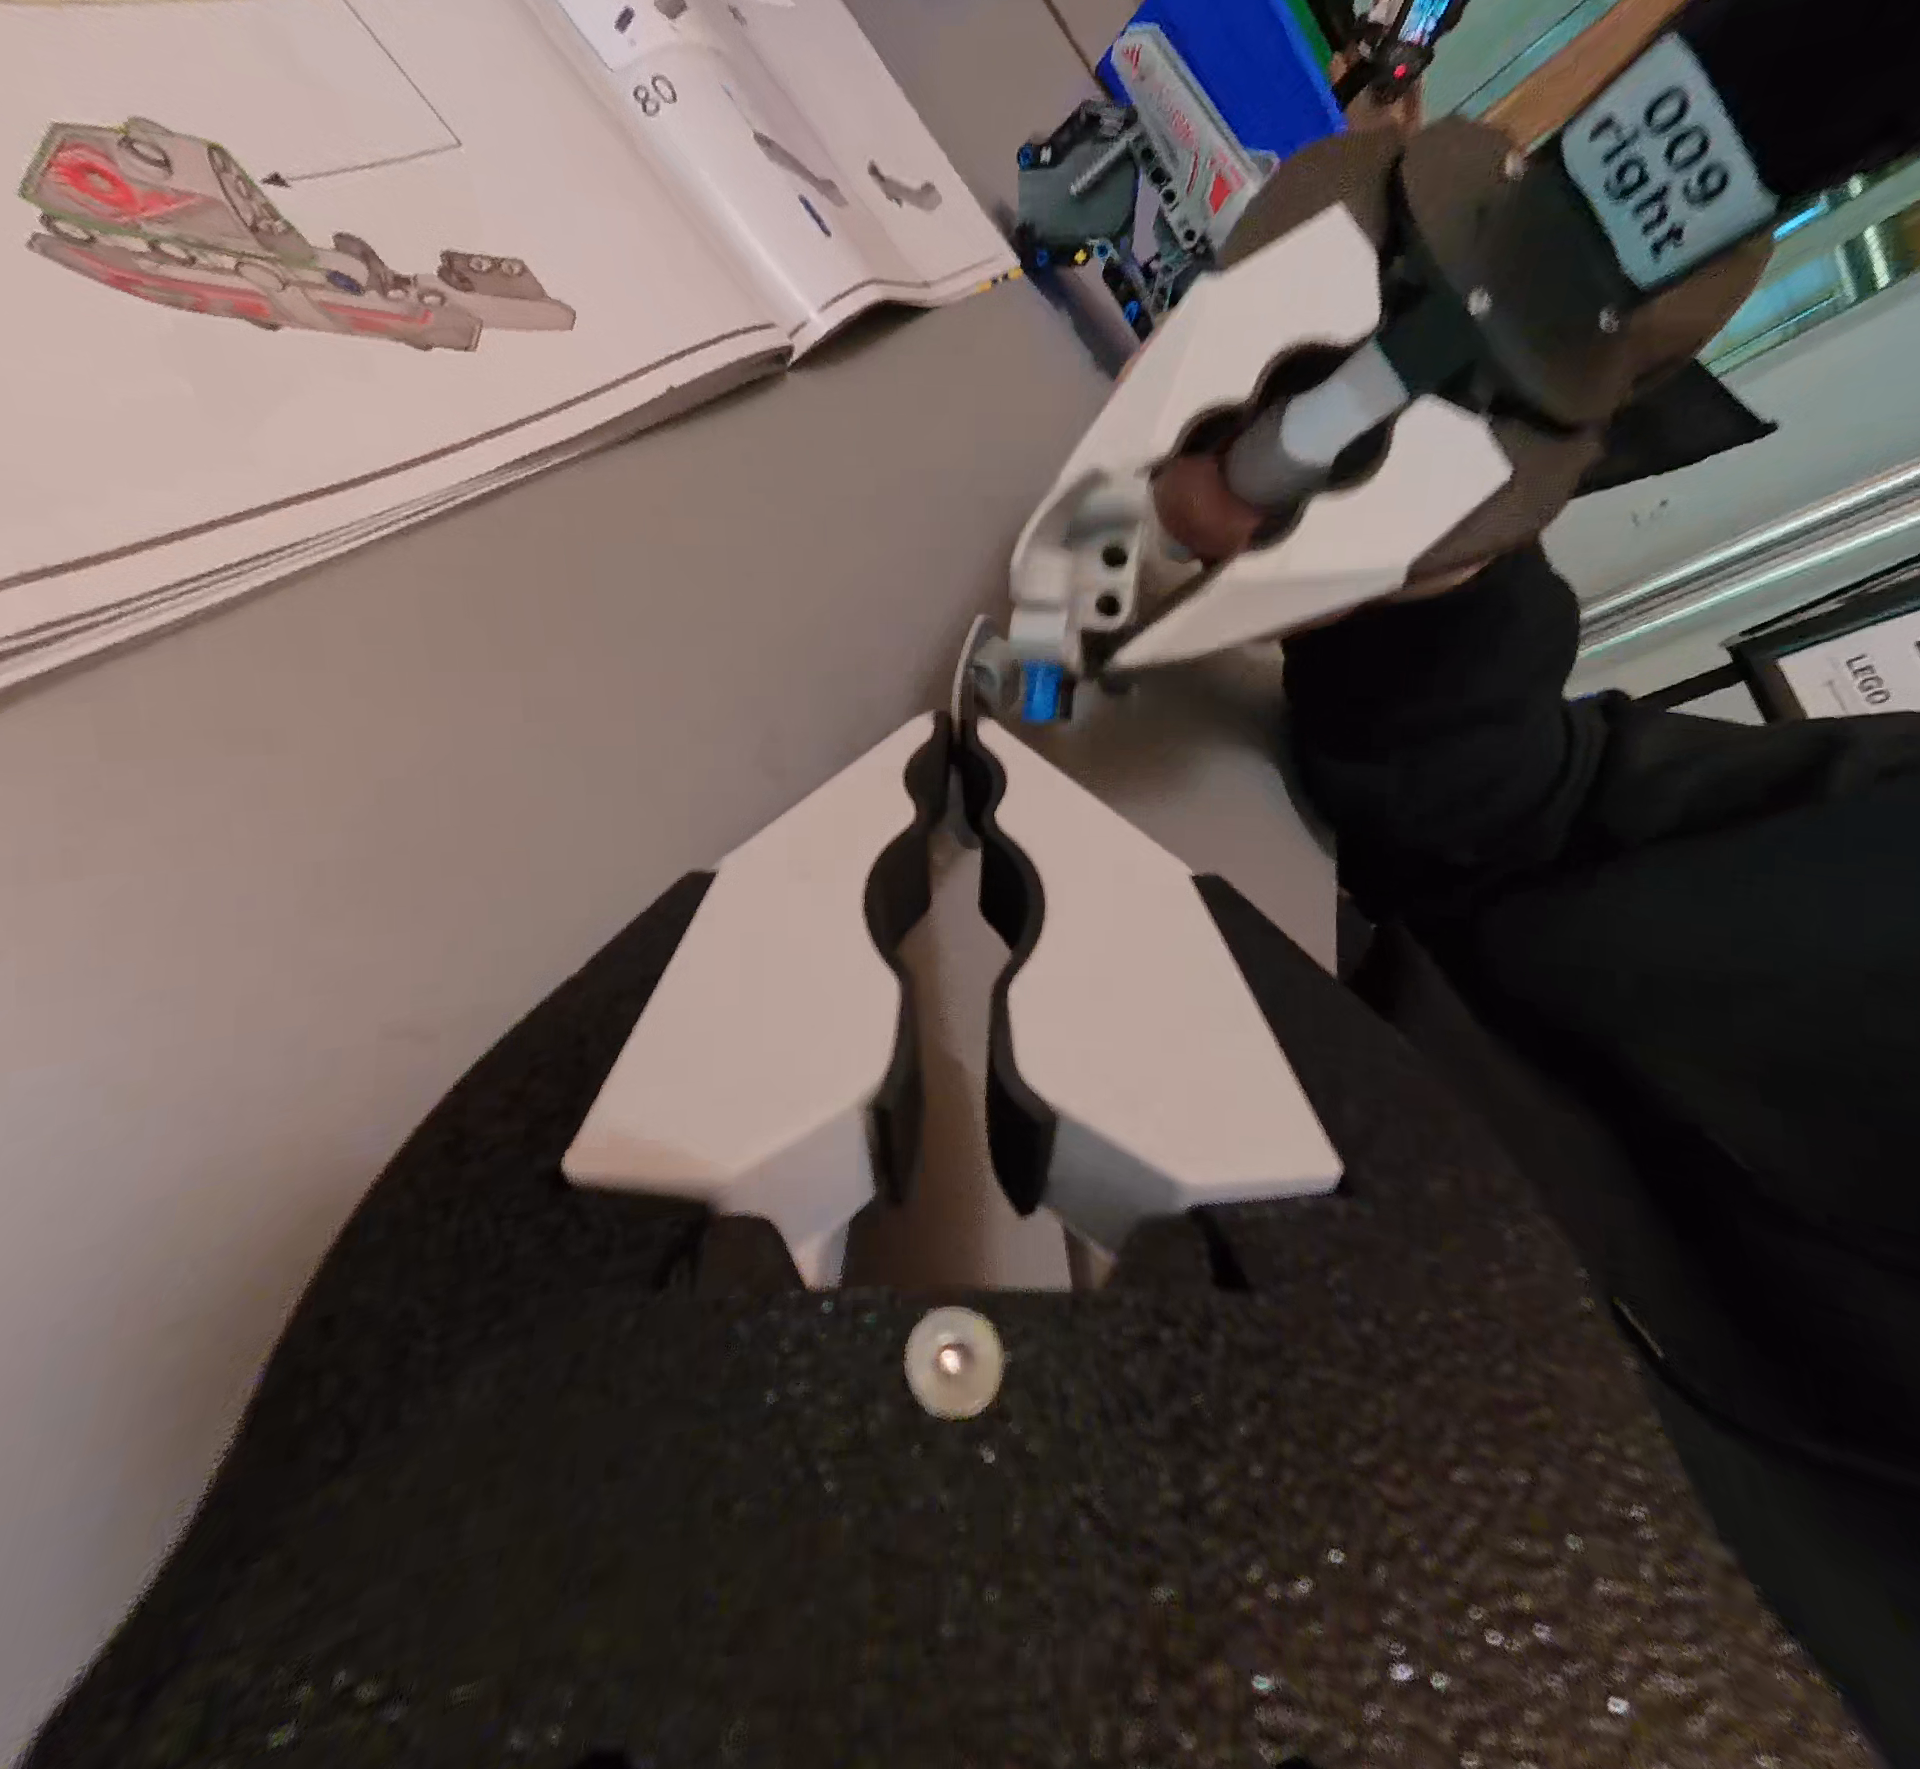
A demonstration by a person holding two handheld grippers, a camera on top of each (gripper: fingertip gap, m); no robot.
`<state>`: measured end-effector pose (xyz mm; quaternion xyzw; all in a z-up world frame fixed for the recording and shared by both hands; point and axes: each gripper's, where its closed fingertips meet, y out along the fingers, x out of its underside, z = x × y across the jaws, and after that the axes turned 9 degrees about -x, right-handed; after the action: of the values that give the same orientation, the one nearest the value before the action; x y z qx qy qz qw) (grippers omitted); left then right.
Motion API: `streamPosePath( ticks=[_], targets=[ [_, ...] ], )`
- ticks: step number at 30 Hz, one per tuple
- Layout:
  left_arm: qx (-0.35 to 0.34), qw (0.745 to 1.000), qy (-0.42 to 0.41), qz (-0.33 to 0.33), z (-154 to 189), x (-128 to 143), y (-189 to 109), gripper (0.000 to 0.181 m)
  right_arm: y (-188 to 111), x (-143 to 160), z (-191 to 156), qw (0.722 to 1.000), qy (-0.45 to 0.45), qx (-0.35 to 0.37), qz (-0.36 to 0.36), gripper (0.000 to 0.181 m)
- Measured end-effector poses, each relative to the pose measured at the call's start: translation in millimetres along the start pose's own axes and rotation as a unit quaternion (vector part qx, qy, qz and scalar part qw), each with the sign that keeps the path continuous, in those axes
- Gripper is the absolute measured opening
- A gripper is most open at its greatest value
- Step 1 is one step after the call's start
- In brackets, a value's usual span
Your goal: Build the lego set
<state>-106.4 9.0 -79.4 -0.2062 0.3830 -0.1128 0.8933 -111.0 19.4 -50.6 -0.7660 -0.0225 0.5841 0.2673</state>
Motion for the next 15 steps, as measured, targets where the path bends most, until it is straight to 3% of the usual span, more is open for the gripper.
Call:
streamPosePath(
  ticks=[6, 15],
  targets=[
    [-0.023, 1.0, -0.014, -0.008, -7.2, 3.6, 5.1, 0.0, 20.5, 15.8, -6.3, 0.995, -0.058, 0.028, -0.078, 0.022],
    [-0.04, 0.999, -0.003, -0.01, -10.4, 4.5, 4.4, 0.0, 26.3, 12.4, -6.1, 0.992, -0.089, 0.041, -0.08, 0.026]
  ],
)
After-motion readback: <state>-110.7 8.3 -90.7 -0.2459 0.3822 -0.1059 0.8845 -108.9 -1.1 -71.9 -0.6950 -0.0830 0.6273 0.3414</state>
